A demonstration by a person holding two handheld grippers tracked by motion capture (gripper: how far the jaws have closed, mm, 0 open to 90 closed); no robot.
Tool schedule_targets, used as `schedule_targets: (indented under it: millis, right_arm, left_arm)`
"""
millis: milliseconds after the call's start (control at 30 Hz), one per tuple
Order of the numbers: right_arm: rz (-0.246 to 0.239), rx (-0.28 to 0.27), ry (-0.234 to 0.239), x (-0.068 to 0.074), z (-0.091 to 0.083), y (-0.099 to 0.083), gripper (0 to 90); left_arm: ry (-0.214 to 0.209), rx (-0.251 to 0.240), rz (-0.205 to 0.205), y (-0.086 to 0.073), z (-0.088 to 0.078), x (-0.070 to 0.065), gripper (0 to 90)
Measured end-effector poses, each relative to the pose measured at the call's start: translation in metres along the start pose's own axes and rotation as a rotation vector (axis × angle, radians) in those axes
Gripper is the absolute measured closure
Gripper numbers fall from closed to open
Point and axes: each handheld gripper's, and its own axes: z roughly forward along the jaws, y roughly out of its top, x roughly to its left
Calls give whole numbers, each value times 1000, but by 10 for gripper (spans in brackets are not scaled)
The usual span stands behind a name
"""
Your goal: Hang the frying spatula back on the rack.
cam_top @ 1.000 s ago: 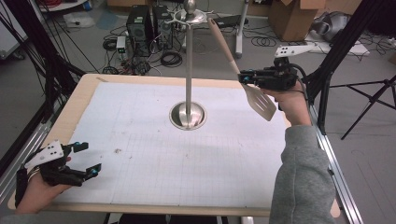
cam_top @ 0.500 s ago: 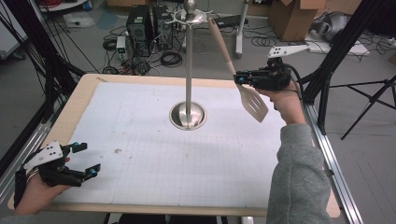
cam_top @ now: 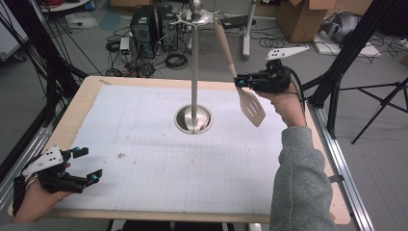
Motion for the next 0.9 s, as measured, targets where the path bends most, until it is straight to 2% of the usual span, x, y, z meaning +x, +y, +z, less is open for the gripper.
schedule_targets:
  millis: [900]
  right_arm:
    - [-14,22,-15,2,35,1,779]
  left_arm:
    - [7,0,-4,-1,-6,-1,20]
